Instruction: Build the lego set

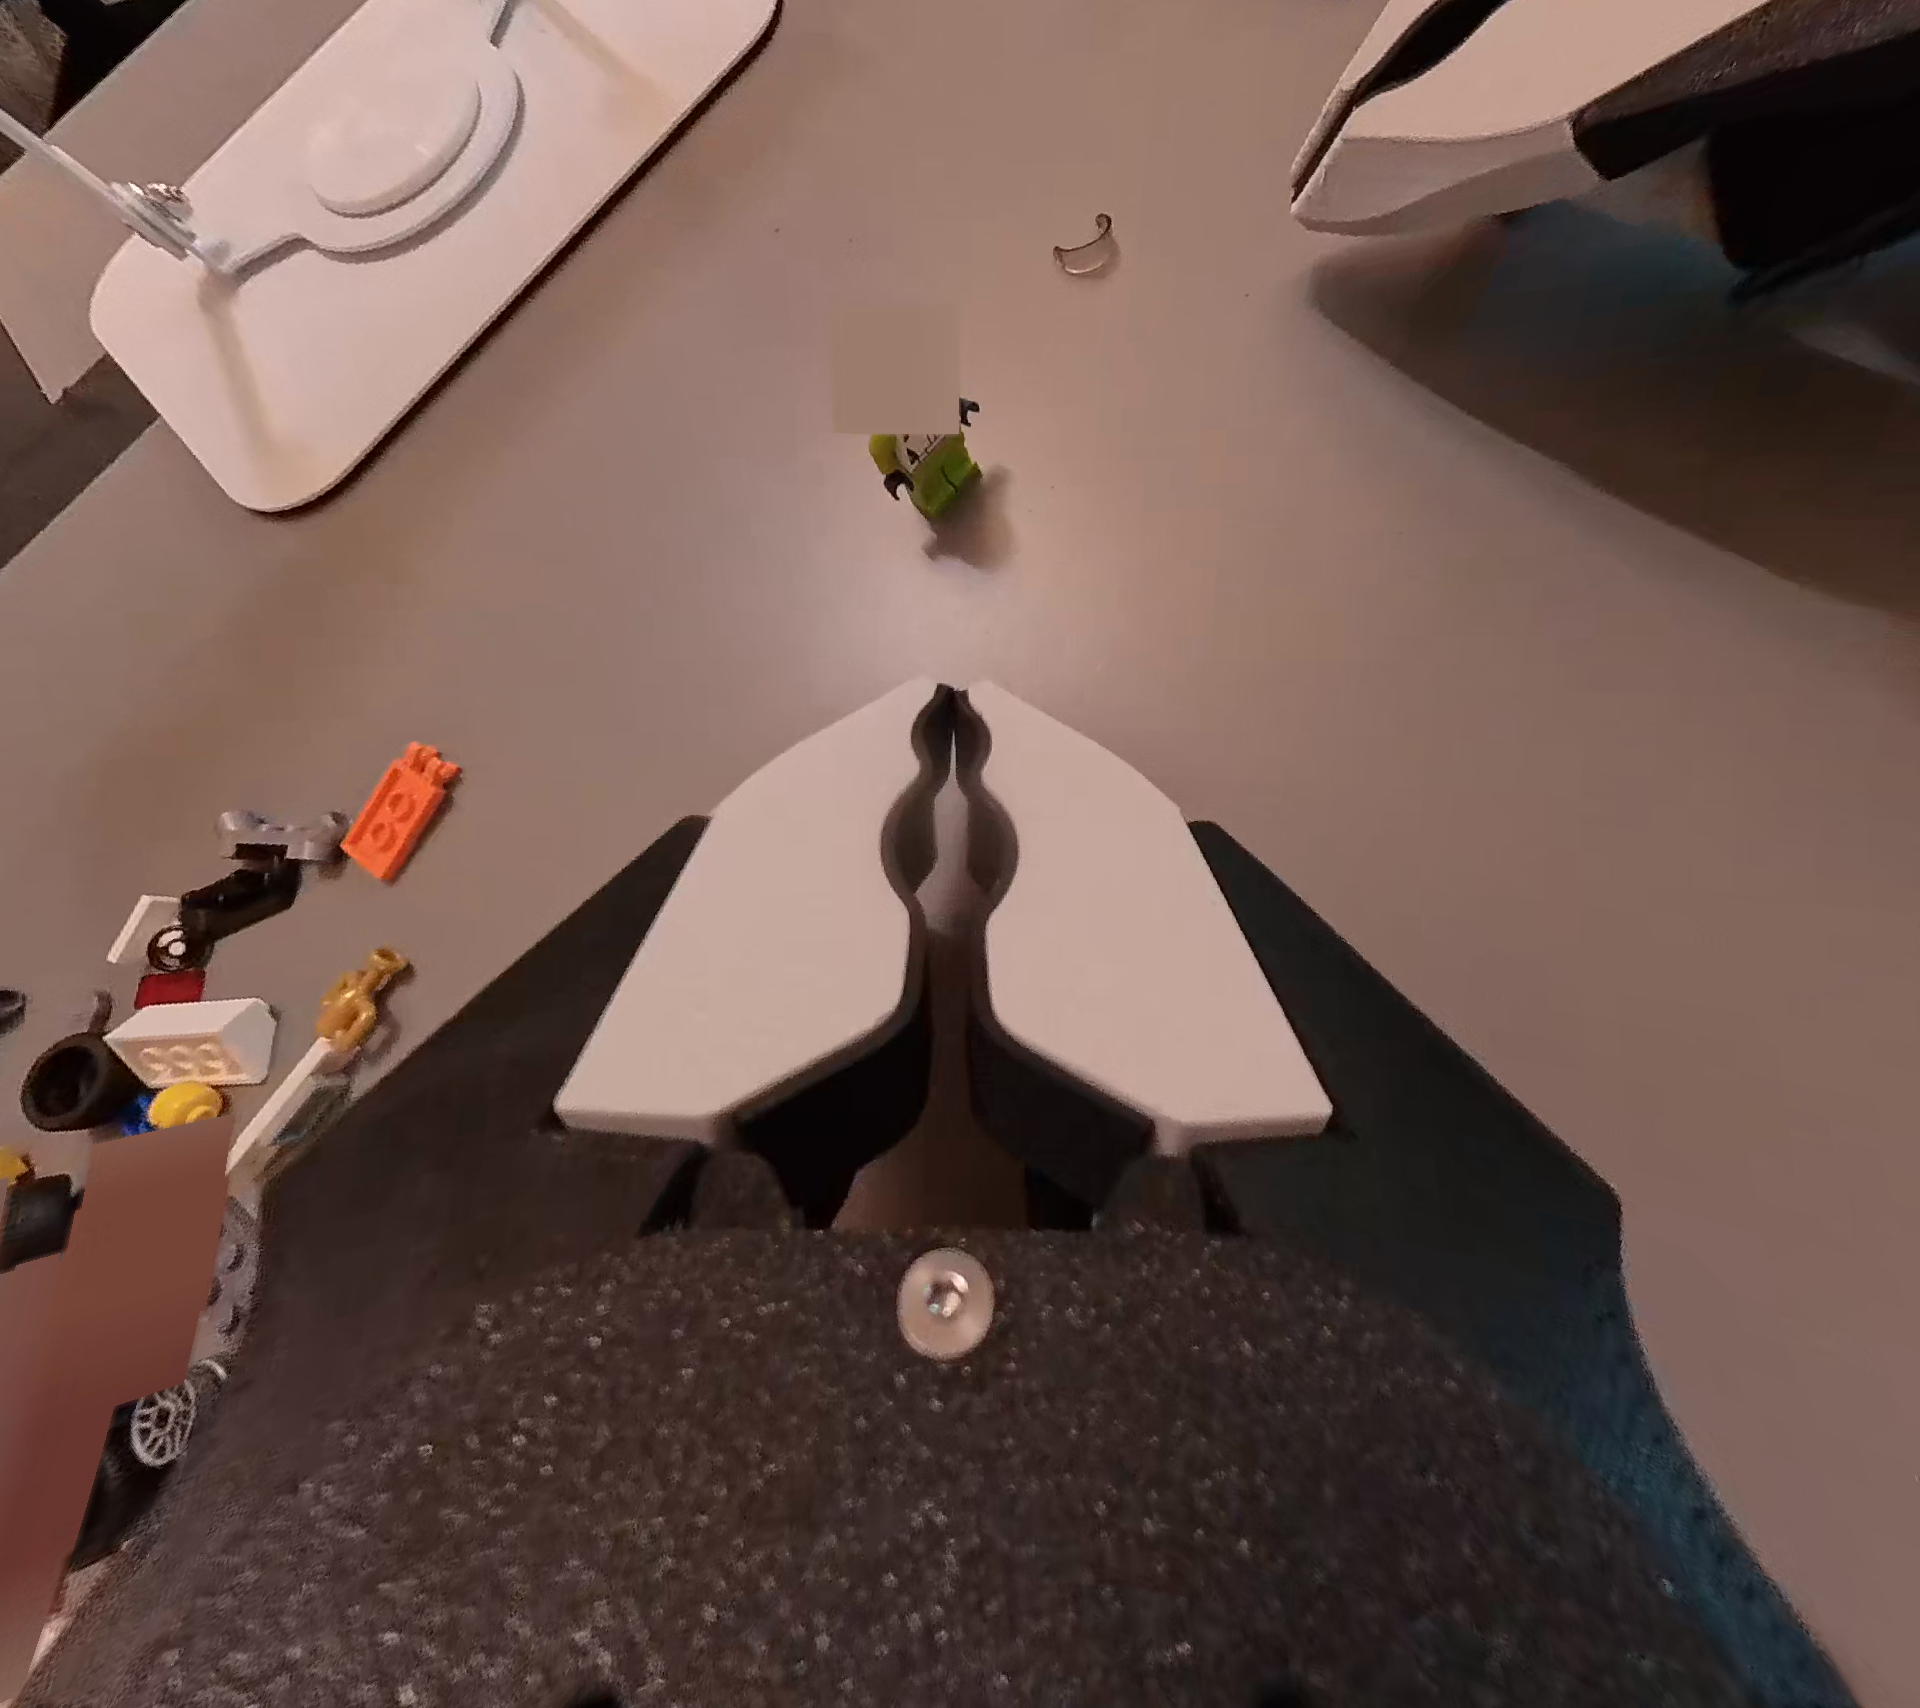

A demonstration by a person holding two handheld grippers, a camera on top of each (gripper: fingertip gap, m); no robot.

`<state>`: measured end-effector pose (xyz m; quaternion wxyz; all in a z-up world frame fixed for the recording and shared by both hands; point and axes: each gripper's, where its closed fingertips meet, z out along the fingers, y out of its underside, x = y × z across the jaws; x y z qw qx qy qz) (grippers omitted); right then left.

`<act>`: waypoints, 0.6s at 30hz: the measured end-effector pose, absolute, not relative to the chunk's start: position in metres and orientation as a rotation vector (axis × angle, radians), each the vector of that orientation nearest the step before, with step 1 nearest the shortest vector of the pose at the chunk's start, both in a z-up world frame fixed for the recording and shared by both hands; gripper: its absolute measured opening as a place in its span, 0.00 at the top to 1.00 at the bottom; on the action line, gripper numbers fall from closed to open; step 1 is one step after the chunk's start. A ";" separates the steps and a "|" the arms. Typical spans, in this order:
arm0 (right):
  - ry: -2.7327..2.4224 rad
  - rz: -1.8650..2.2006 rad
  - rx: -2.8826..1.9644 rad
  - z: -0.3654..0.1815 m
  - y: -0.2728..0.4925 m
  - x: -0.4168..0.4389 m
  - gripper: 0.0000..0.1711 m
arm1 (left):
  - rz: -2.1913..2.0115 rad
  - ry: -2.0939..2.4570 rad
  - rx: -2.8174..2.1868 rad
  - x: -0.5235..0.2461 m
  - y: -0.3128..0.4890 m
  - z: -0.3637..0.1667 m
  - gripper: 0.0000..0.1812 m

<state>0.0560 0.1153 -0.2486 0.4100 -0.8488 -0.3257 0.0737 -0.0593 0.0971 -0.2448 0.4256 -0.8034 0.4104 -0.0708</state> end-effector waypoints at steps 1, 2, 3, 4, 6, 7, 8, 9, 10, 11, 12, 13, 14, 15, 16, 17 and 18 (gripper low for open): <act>-0.825 0.182 -2.134 -0.249 0.115 0.056 1.00 | -0.175 1.030 -2.005 -0.059 0.097 -0.244 1.00; -0.831 0.180 -2.130 -0.249 0.115 0.055 1.00 | -0.172 1.033 -2.002 -0.059 0.097 -0.244 1.00; -0.840 0.183 -2.124 -0.249 0.115 0.054 1.00 | -0.168 1.036 -1.999 -0.059 0.097 -0.244 1.00; -0.853 0.192 -2.116 -0.249 0.114 0.053 0.98 | -0.164 1.038 -1.997 -0.059 0.097 -0.244 1.00; -0.868 0.198 -2.107 -0.249 0.114 0.050 0.87 | -0.165 1.041 -1.994 -0.058 0.096 -0.244 1.00; -0.868 0.187 -2.110 -0.250 0.116 0.050 0.81 | -0.165 1.042 -1.992 -0.058 0.096 -0.243 1.00; -0.868 0.177 -2.114 -0.251 0.117 0.050 0.75 | -0.164 1.043 -1.990 -0.058 0.096 -0.243 1.00; -0.867 0.170 -2.114 -0.252 0.118 0.050 0.74 | -0.163 1.044 -1.988 -0.058 0.096 -0.243 1.00; -0.866 0.164 -2.114 -0.252 0.119 0.050 0.74 | -0.163 1.045 -1.988 -0.057 0.096 -0.243 1.00; -0.865 0.159 -2.114 -0.252 0.121 0.050 0.74 | -0.162 1.046 -1.988 -0.057 0.096 -0.243 1.00; -0.865 0.155 -2.112 -0.252 0.122 0.050 0.75 | -0.156 1.050 -1.987 -0.058 0.096 -0.243 1.00; -0.864 0.151 -2.110 -0.252 0.123 0.050 0.76 | -0.148 1.053 -1.983 -0.058 0.096 -0.243 1.00; -0.864 0.147 -2.108 -0.252 0.124 0.050 0.78 | -0.144 1.055 -1.980 -0.057 0.096 -0.243 1.00; -0.863 0.139 -2.104 -0.252 0.126 0.050 0.81 | -0.145 1.057 -1.979 -0.057 0.096 -0.243 1.00; -0.863 0.128 -2.102 -0.252 0.128 0.051 0.83 | -0.147 1.058 -1.979 -0.057 0.096 -0.243 1.00; -0.863 0.117 -2.097 -0.251 0.129 0.052 0.88 | -0.147 1.059 -1.979 -0.056 0.096 -0.243 1.00; -0.857 0.109 -2.090 -0.250 0.131 0.052 0.95 | -0.147 1.060 -1.978 -0.056 0.096 -0.243 1.00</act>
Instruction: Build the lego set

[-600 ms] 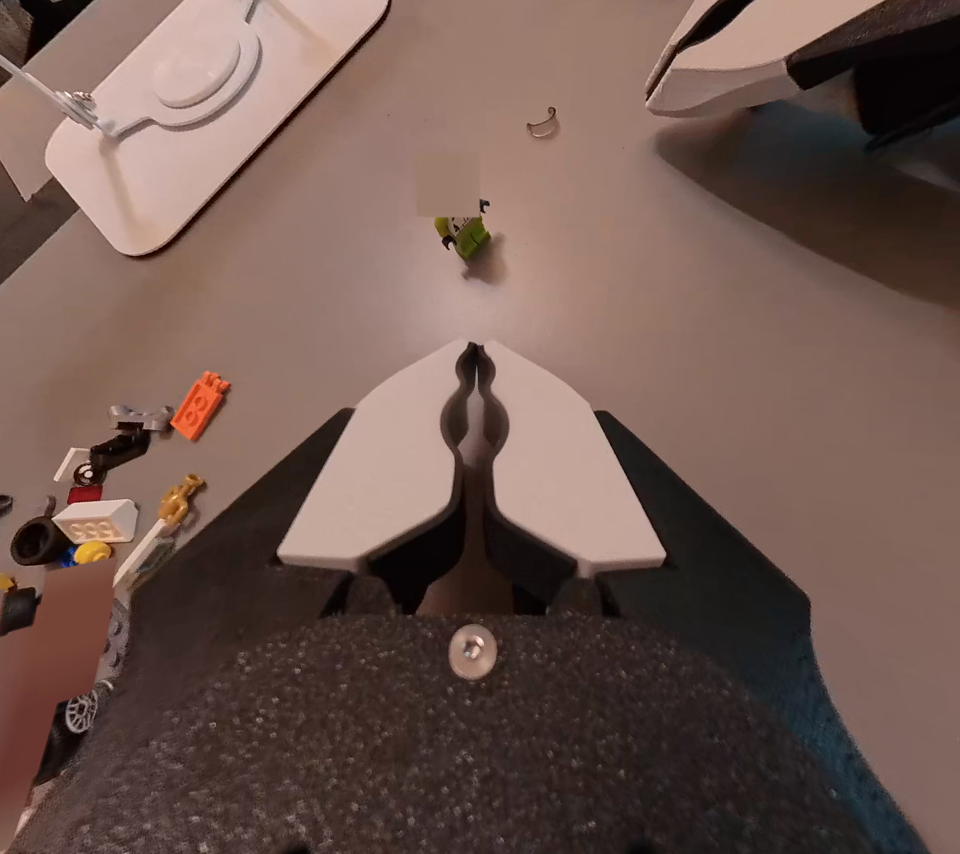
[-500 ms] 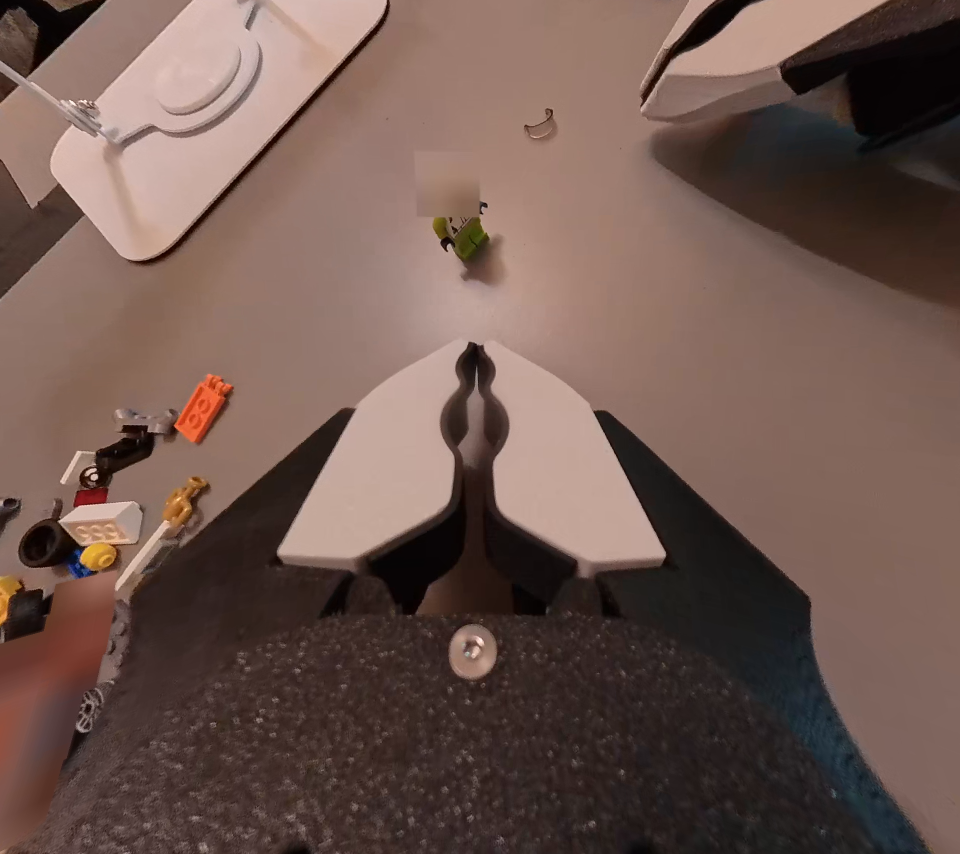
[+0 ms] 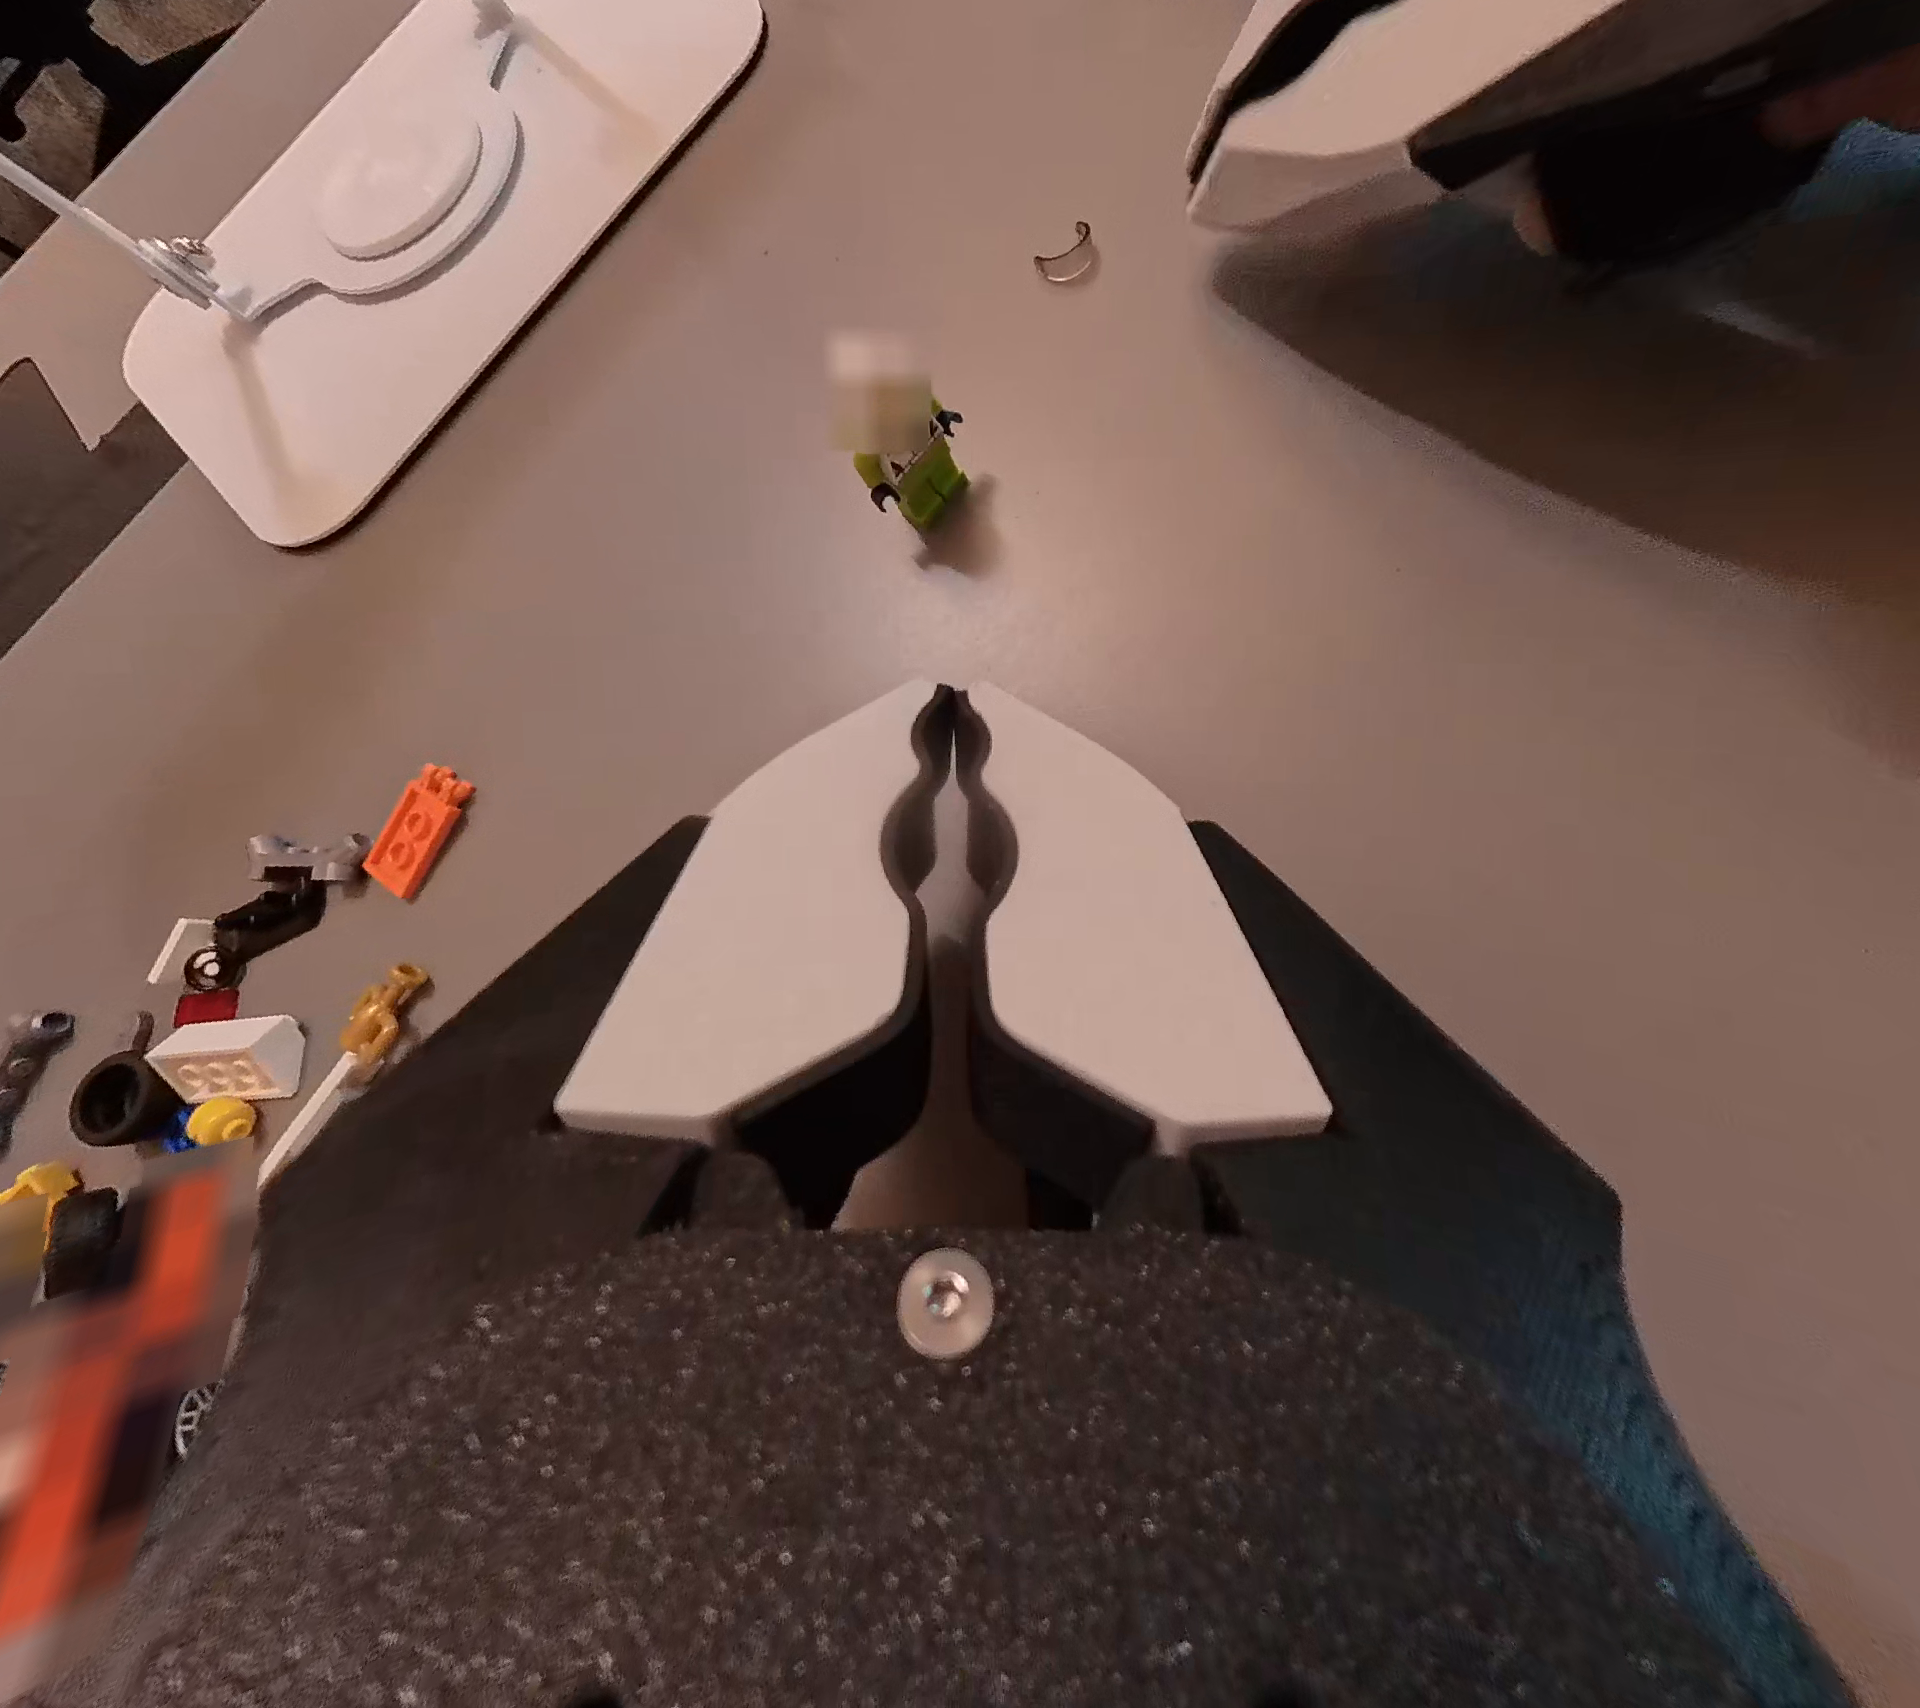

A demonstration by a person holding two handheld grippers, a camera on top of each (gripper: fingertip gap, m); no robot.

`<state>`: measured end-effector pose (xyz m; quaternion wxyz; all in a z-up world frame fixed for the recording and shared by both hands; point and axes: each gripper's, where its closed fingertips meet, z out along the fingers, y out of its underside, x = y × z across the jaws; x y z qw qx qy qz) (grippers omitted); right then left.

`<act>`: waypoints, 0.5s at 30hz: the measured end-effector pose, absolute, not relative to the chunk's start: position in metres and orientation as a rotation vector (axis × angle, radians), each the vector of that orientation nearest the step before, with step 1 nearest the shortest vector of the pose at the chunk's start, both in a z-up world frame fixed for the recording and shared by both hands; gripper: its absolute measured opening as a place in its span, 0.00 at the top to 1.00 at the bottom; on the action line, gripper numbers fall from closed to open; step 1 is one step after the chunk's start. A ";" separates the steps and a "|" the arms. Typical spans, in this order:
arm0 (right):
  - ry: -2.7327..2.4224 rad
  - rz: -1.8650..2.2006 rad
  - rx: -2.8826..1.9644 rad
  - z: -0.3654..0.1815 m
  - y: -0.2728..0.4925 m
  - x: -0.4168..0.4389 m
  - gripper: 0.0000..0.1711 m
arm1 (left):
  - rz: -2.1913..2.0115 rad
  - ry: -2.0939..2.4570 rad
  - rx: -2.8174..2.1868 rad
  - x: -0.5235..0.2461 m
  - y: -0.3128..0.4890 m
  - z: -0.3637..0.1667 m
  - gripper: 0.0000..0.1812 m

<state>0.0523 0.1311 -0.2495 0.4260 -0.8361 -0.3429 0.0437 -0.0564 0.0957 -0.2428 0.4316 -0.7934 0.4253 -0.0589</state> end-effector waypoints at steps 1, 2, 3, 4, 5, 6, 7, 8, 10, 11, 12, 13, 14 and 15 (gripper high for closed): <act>-0.848 0.106 -2.089 -0.249 0.133 0.053 1.00 | -0.146 1.061 -1.977 -0.057 0.096 -0.243 1.00; -0.842 0.103 -2.094 -0.249 0.134 0.054 1.00 | -0.146 1.060 -1.977 -0.057 0.096 -0.243 1.00; -0.840 0.097 -2.095 -0.249 0.135 0.055 1.00 | -0.148 1.059 -1.976 -0.057 0.096 -0.242 1.00; -0.839 0.094 -2.093 -0.249 0.135 0.055 1.00 | -0.149 1.058 -1.976 -0.057 0.096 -0.242 1.00; -0.838 0.096 -2.093 -0.249 0.135 0.055 1.00 | -0.149 1.058 -1.975 -0.057 0.096 -0.242 1.00; -0.839 0.101 -2.092 -0.249 0.135 0.054 1.00 | -0.148 1.059 -1.975 -0.057 0.096 -0.242 1.00; -0.842 0.109 -2.092 -0.250 0.135 0.054 0.97 | -0.147 1.060 -1.974 -0.056 0.096 -0.242 1.00; -0.844 0.116 -2.094 -0.250 0.135 0.053 0.94 | -0.147 1.062 -1.973 -0.056 0.095 -0.242 1.00; -0.841 0.124 -2.092 -0.250 0.136 0.052 0.93 | -0.139 1.066 -1.969 -0.056 0.095 -0.241 1.00; -0.840 0.126 -2.092 -0.250 0.136 0.052 0.92 | -0.137 1.068 -1.967 -0.056 0.095 -0.241 1.00; -0.840 0.128 -2.093 -0.250 0.137 0.052 0.92 | -0.136 1.070 -1.966 -0.056 0.095 -0.241 1.00; -0.840 0.128 -2.093 -0.250 0.137 0.052 0.92 | -0.136 1.071 -1.966 -0.056 0.095 -0.241 1.00; -0.841 0.127 -2.093 -0.250 0.137 0.052 0.92 | -0.136 1.072 -1.966 -0.056 0.095 -0.242 1.00; -0.842 0.123 -2.091 -0.250 0.137 0.052 0.93 | -0.135 1.073 -1.967 -0.056 0.095 -0.242 1.00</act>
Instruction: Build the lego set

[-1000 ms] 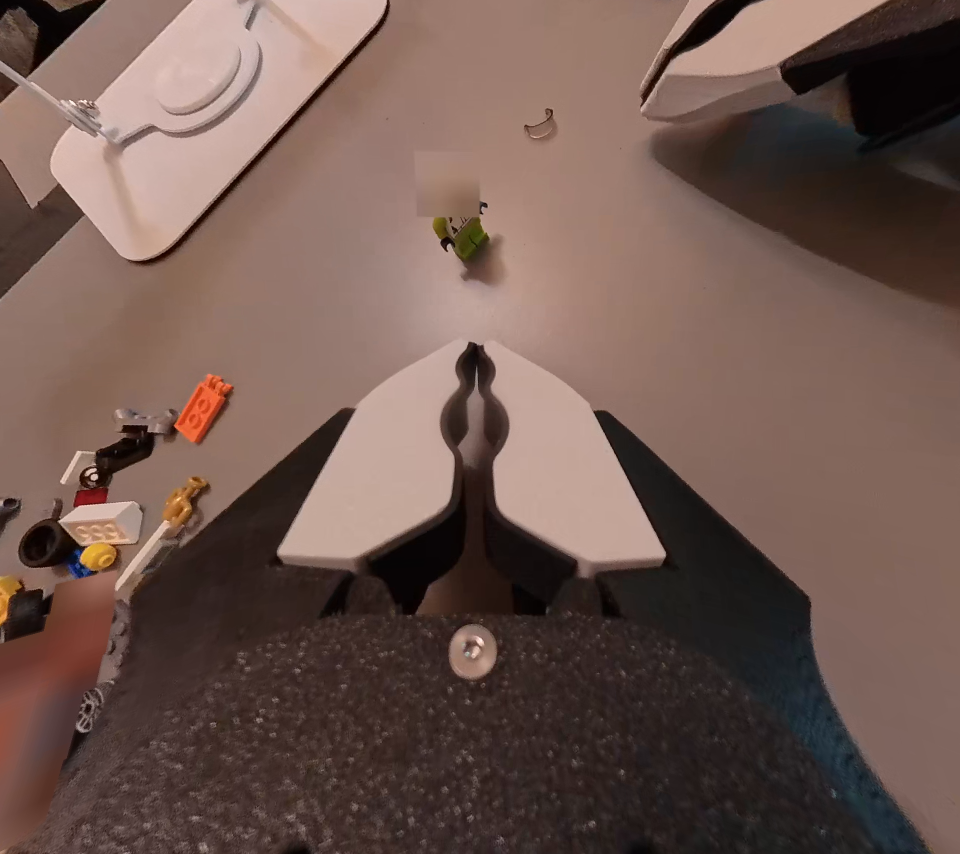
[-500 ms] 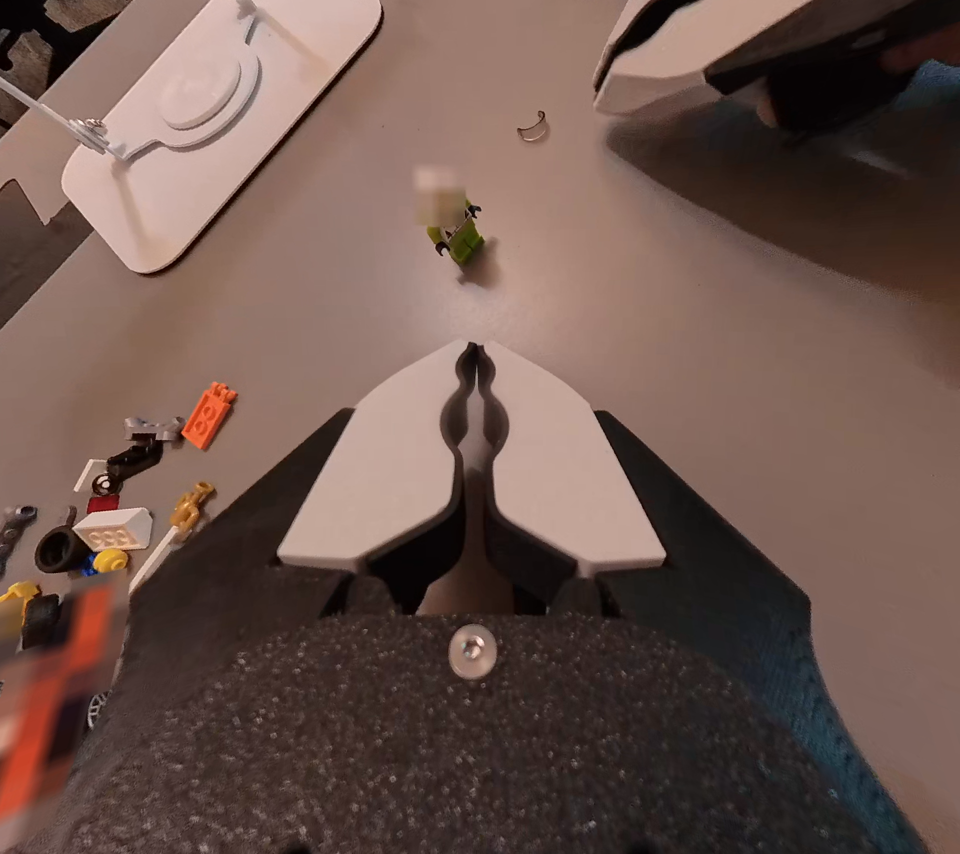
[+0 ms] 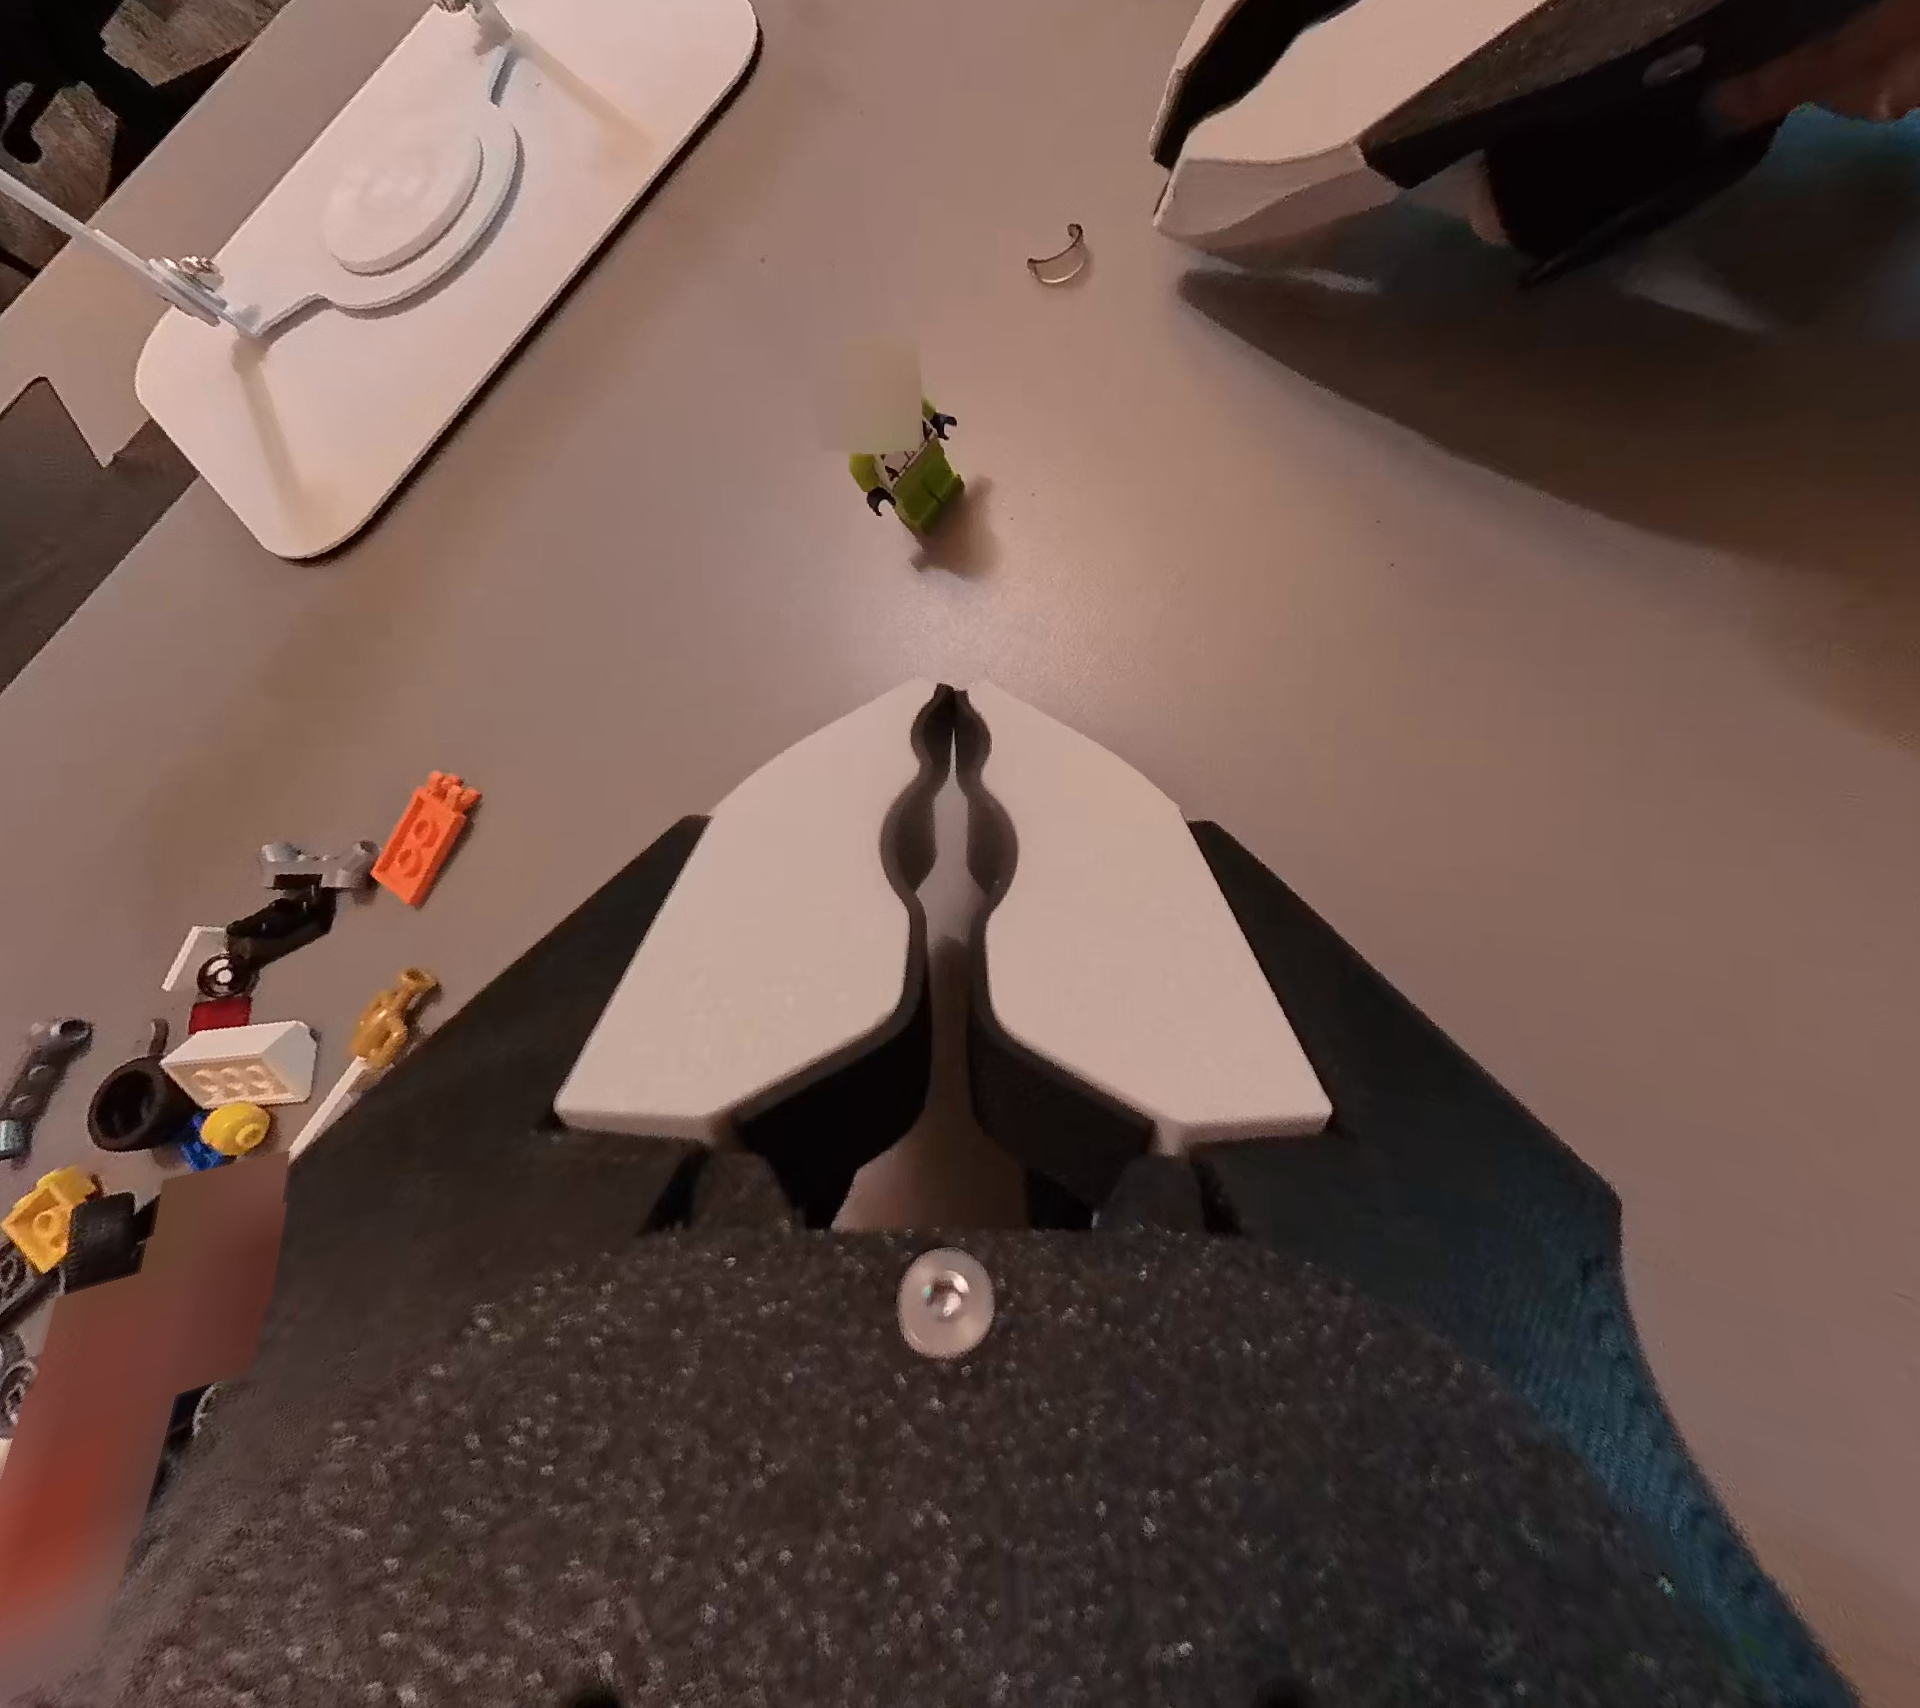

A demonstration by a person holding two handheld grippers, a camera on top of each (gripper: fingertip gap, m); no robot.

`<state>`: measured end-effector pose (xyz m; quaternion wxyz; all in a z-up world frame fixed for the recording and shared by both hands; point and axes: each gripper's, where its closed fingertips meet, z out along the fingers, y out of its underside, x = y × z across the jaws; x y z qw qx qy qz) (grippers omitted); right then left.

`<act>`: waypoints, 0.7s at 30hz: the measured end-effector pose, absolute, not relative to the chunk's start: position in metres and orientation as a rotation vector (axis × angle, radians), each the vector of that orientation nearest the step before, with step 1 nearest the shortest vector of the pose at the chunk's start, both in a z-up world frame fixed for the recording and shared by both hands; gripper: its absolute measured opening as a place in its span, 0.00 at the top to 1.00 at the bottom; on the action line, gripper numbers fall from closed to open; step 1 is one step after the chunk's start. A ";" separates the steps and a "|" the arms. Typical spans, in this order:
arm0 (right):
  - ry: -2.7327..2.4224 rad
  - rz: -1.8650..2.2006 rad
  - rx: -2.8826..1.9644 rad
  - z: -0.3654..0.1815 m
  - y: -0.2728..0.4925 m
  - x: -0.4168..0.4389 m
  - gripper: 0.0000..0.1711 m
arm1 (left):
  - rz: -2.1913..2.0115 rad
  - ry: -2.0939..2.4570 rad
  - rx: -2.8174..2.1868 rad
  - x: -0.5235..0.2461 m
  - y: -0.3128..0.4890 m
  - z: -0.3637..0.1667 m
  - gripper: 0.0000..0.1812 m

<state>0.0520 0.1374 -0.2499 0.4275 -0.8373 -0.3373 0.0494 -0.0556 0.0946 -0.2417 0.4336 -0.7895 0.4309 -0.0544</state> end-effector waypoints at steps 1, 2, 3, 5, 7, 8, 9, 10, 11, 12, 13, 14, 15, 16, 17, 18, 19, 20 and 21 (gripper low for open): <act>-0.843 0.121 -2.090 -0.250 0.138 0.052 0.94 | -0.135 1.074 -1.967 -0.056 0.095 -0.242 1.00; -0.841 0.118 -2.089 -0.249 0.138 0.052 0.96 | -0.136 1.074 -1.967 -0.056 0.094 -0.242 1.00; -0.839 0.114 -2.087 -0.249 0.138 0.053 0.98 | -0.136 1.073 -1.967 -0.056 0.095 -0.242 1.00; -0.837 0.106 -2.084 -0.249 0.139 0.053 1.00 | -0.138 1.073 -1.967 -0.056 0.094 -0.241 1.00; -0.837 0.105 -2.084 -0.249 0.139 0.053 1.00 | -0.137 1.073 -1.966 -0.056 0.094 -0.241 1.00; -0.838 0.105 -2.083 -0.249 0.138 0.053 1.00 | -0.137 1.072 -1.966 -0.056 0.094 -0.241 1.00; -0.839 0.105 -2.082 -0.249 0.138 0.053 1.00 | -0.138 1.071 -1.965 -0.056 0.094 -0.241 1.00; -0.840 0.106 -2.081 -0.249 0.138 0.054 1.00 | -0.138 1.070 -1.965 -0.056 0.094 -0.241 1.00; -0.841 0.107 -2.078 -0.248 0.138 0.054 1.00 | -0.138 1.066 -1.964 -0.057 0.095 -0.240 1.00; -0.845 0.110 -2.073 -0.247 0.138 0.055 1.00 | -0.138 1.062 -1.964 -0.057 0.095 -0.239 1.00; -0.852 0.112 -2.062 -0.246 0.139 0.057 0.99 | -0.139 1.058 -1.964 -0.058 0.096 -0.239 1.00; -0.863 0.119 -2.047 -0.243 0.140 0.058 0.99 | -0.139 1.053 -1.962 -0.059 0.097 -0.238 1.00; -0.881 0.137 -2.031 -0.241 0.140 0.058 0.98 | -0.138 1.049 -1.961 -0.060 0.098 -0.237 1.00; -0.897 0.158 -2.013 -0.238 0.142 0.059 0.98 | -0.138 1.046 -1.961 -0.061 0.099 -0.237 1.00; -0.915 0.175 -1.993 -0.235 0.143 0.058 0.98 | -0.137 1.045 -1.962 -0.062 0.099 -0.237 1.00; -0.940 0.190 -1.975 -0.233 0.144 0.058 0.98 | -0.134 1.045 -1.965 -0.063 0.100 -0.238 1.00; -0.961 0.197 -1.965 -0.231 0.145 0.057 0.98 | -0.133 1.044 -1.967 -0.064 0.100 -0.238 1.00; -0.978 0.202 -1.961 -0.231 0.146 0.057 0.97 | -0.137 1.040 -1.969 -0.064 0.101 -0.238 1.00; -0.992 0.209 -1.959 -0.231 0.146 0.056 0.96 | -0.145 1.036 -1.970 -0.064 0.102 -0.238 1.00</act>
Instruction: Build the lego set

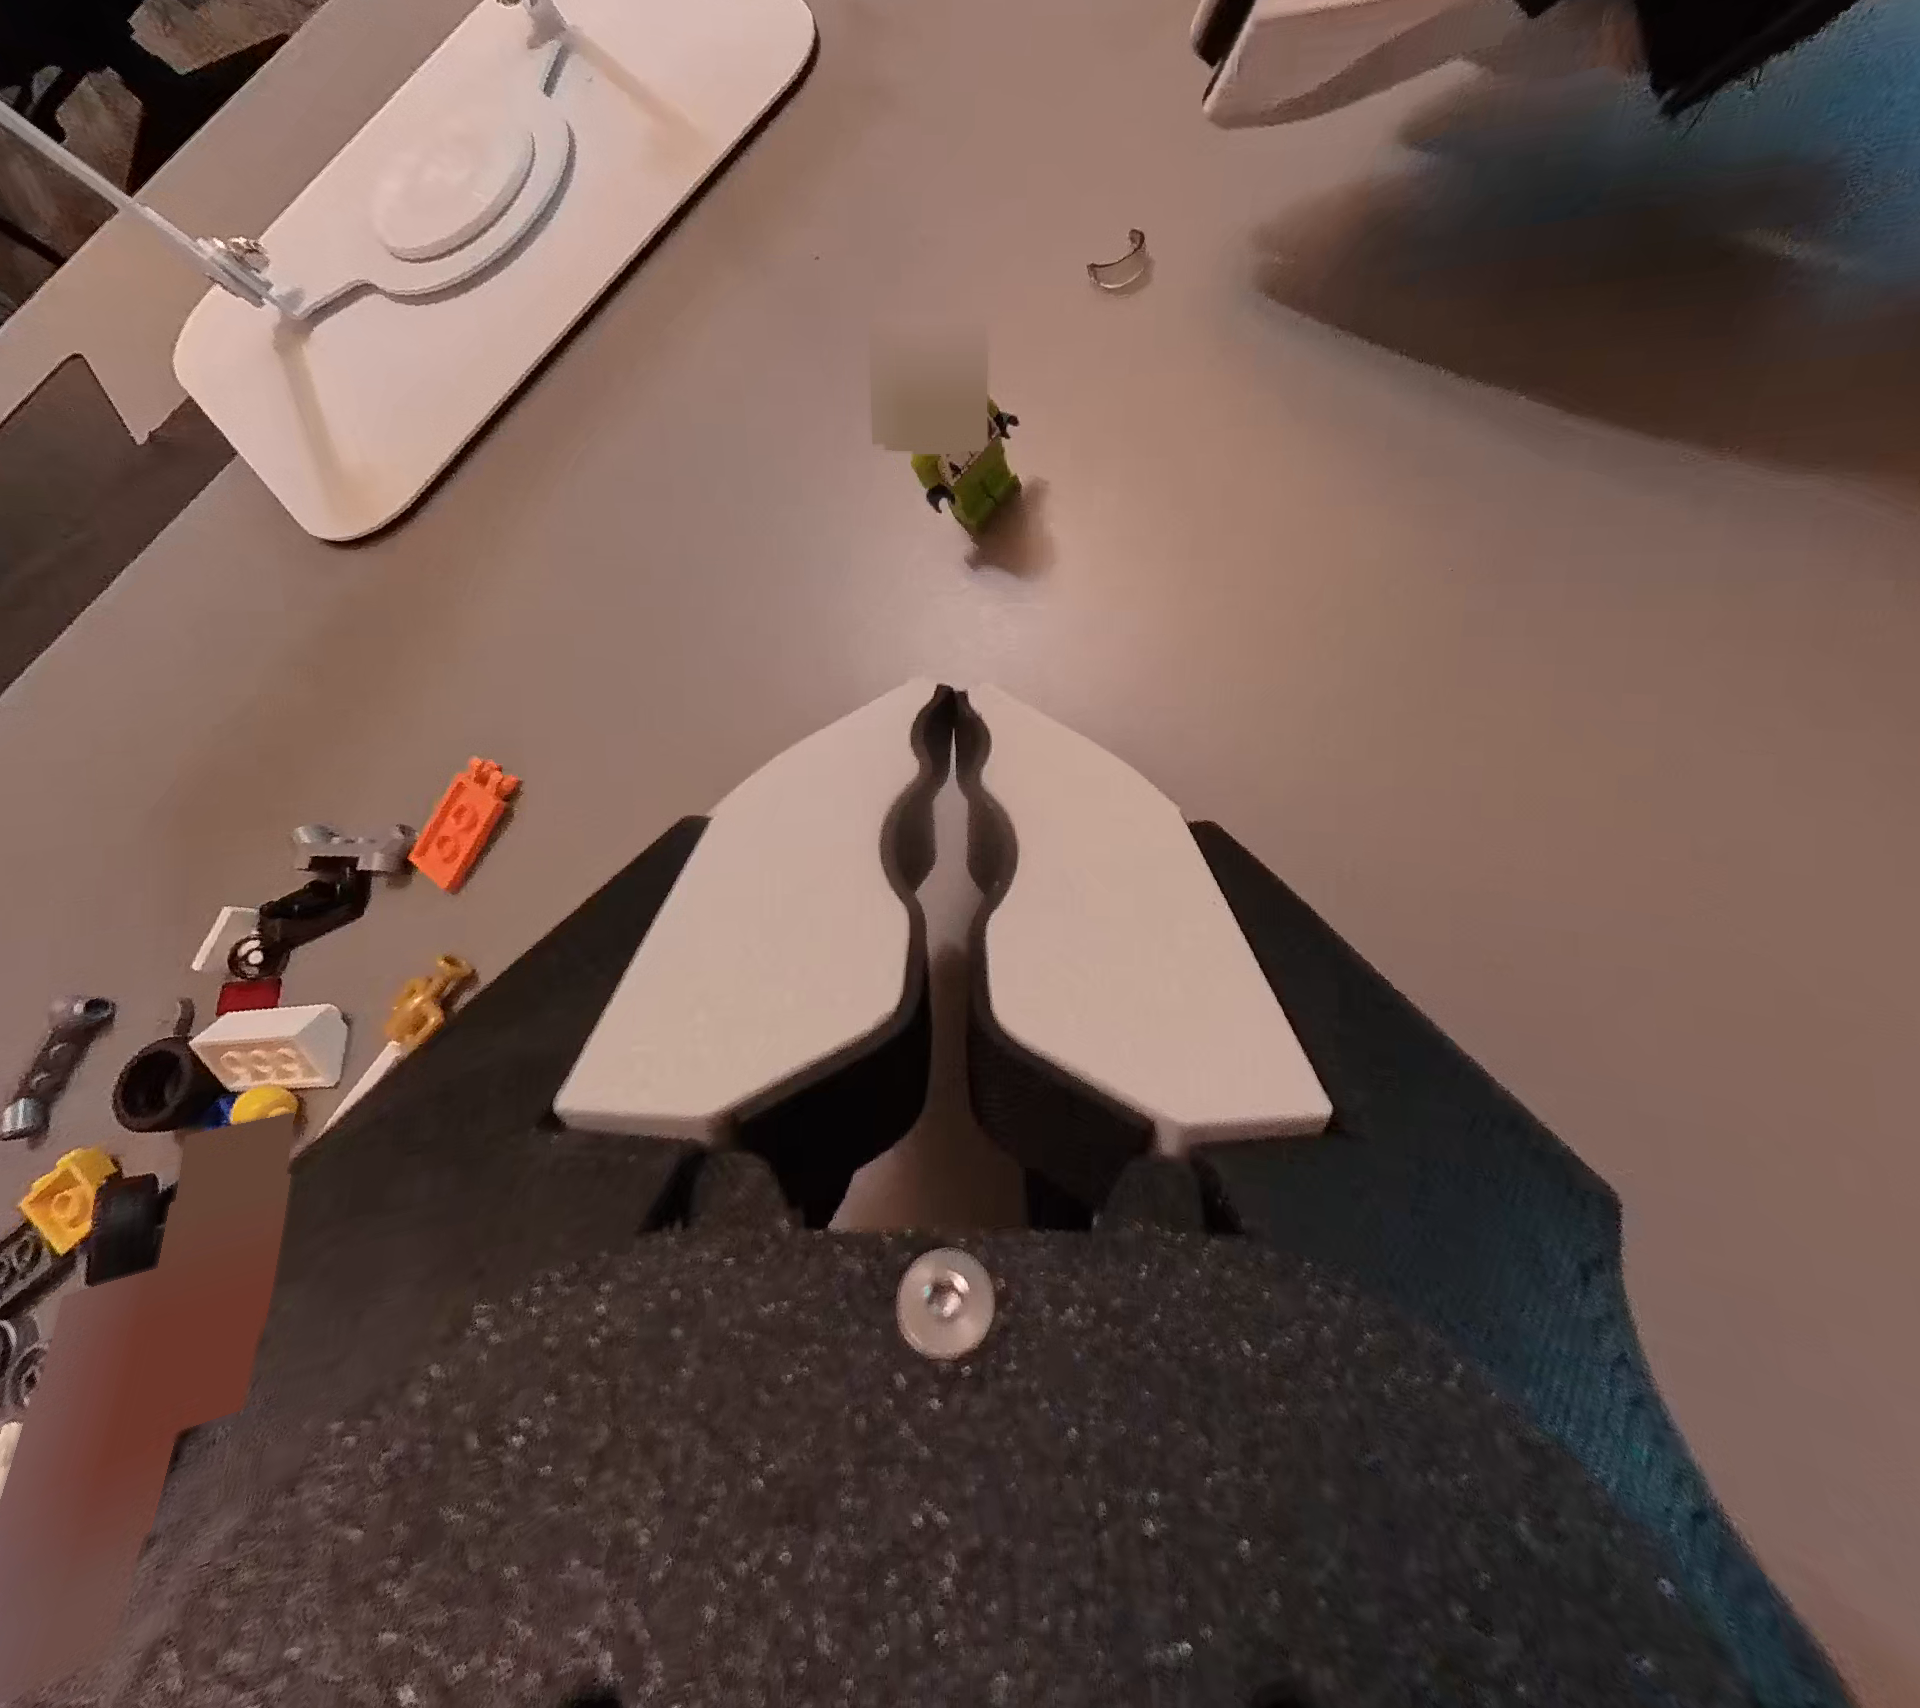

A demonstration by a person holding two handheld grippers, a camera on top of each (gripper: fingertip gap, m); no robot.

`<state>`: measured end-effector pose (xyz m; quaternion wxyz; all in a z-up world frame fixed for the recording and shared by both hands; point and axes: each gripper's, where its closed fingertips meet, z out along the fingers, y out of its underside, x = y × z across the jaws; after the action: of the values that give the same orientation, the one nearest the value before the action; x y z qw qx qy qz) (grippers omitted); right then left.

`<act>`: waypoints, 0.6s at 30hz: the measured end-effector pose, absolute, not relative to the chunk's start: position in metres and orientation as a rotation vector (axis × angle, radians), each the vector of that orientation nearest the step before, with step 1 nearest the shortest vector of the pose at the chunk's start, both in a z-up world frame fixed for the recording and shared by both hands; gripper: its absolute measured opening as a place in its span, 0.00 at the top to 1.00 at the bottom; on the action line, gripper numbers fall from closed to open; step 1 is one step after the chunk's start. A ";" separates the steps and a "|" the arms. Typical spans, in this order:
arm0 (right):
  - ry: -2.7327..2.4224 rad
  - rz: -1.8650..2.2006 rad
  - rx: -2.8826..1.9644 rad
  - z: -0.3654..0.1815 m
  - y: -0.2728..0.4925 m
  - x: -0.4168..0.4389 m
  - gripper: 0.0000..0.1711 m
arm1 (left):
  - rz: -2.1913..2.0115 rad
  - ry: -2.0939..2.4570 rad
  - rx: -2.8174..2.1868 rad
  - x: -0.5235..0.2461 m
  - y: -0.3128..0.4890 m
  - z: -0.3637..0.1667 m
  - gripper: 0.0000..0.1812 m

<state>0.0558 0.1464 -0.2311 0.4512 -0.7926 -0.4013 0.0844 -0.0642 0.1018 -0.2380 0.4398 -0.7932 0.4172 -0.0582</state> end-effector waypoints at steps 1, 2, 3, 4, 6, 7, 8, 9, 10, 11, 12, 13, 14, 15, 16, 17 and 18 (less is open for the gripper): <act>-1.009 0.218 -1.956 -0.232 0.146 0.054 0.95 | -0.150 1.032 -1.971 -0.064 0.103 -0.238 1.00; -1.032 0.221 -1.950 -0.233 0.146 0.051 0.94 | -0.152 1.031 -1.969 -0.064 0.104 -0.237 0.96; -1.060 0.215 -1.942 -0.235 0.147 0.049 0.93 | -0.150 1.034 -1.972 -0.065 0.106 -0.238 0.94; -1.091 0.204 -1.936 -0.237 0.147 0.047 0.93 | -0.153 1.044 -1.973 -0.064 0.108 -0.239 0.93; -1.148 0.186 -1.933 -0.241 0.147 0.043 0.92 | -0.166 1.059 -1.972 -0.062 0.113 -0.241 0.89; -1.171 0.183 -1.935 -0.243 0.146 0.041 0.92 | -0.186 1.079 -1.976 -0.060 0.114 -0.244 0.88; -1.187 0.181 -1.938 -0.244 0.146 0.040 0.92 | -0.216 1.104 -1.974 -0.057 0.115 -0.246 0.85; -1.200 0.180 -1.941 -0.245 0.146 0.039 0.92 | -0.232 1.111 -1.975 -0.056 0.117 -0.248 0.85; -1.209 0.180 -1.943 -0.246 0.146 0.038 0.92 | -0.246 1.121 -1.981 -0.055 0.118 -0.250 0.85; -1.211 0.184 -1.950 -0.247 0.146 0.037 0.93 | -0.263 1.120 -1.975 -0.053 0.120 -0.249 0.85; -1.209 0.200 -1.965 -0.247 0.145 0.037 0.94 | -0.286 1.117 -1.965 -0.051 0.122 -0.247 0.86; -1.201 0.223 -1.980 -0.247 0.143 0.036 0.94 | -0.307 1.120 -1.957 -0.050 0.123 -0.246 0.87; -1.186 0.238 -1.989 -0.246 0.143 0.037 0.94 | -0.320 1.118 -1.955 -0.049 0.125 -0.244 0.88; -1.172 0.249 -1.988 -0.244 0.143 0.037 0.94 | -0.333 1.118 -1.951 -0.048 0.126 -0.243 0.89; -1.158 0.257 -1.980 -0.242 0.143 0.038 0.94 | -0.345 1.118 -1.947 -0.046 0.127 -0.243 0.88; -1.143 0.266 -1.969 -0.239 0.143 0.038 0.94 | -0.350 1.122 -1.944 -0.045 0.128 -0.243 0.88; -1.131 0.277 -1.963 -0.237 0.143 0.039 0.95 | -0.353 1.134 -1.941 -0.044 0.128 -0.244 0.87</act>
<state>0.0392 0.1427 -0.2371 0.4165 -0.7819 -0.4505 0.1105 -0.0439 0.1283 -0.2440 0.4197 -0.7742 0.4525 -0.1407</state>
